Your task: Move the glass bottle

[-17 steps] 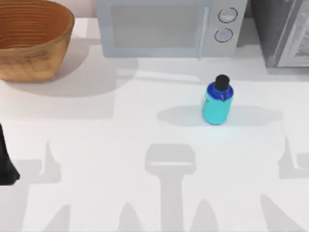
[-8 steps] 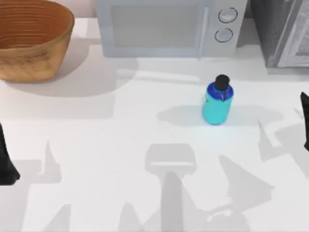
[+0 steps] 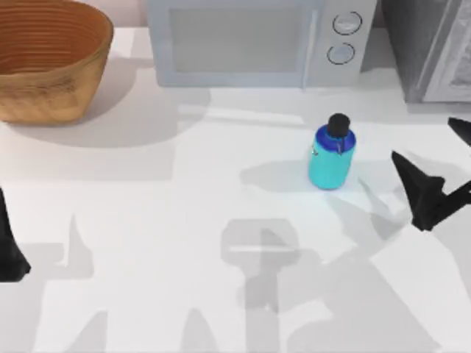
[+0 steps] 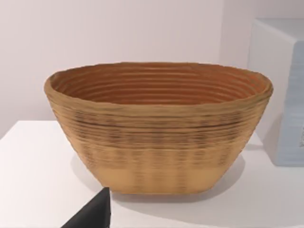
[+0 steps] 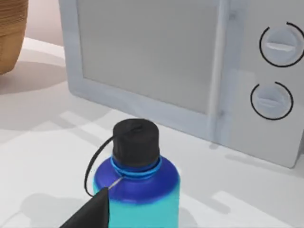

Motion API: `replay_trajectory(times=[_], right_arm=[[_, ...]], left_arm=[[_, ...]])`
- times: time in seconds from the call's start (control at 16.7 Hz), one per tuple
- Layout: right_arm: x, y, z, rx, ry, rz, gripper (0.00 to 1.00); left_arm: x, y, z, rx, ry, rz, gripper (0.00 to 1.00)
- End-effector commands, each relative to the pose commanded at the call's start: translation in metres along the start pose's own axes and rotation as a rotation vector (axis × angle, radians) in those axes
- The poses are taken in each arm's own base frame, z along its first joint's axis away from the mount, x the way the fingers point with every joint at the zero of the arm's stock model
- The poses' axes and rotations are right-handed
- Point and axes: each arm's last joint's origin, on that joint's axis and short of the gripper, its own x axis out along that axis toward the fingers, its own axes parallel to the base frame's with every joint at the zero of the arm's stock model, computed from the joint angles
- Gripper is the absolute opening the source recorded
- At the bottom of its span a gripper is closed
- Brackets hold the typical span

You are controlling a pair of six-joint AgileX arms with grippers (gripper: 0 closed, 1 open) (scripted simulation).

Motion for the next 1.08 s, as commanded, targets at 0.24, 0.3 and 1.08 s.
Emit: replay_trajectory(times=[0.24, 0.3, 1.08], right_arm=[[0.019, -0.001, -0.034, -0.004, 0.004, 0.098, 1.00], [0.022, -0.001, -0.042, -0.004, 0.005, 0.117, 1.00], [0.029, 0.001, -0.074, -0.004, 0.006, 0.184, 1.00]], left_arm=[[0.000, 0.000, 0.000, 0.000, 0.000, 0.000, 1.00], [0.000, 0.000, 0.000, 0.000, 0.000, 0.000, 1.00], [0.000, 0.000, 0.000, 0.000, 0.000, 0.000, 1.00]])
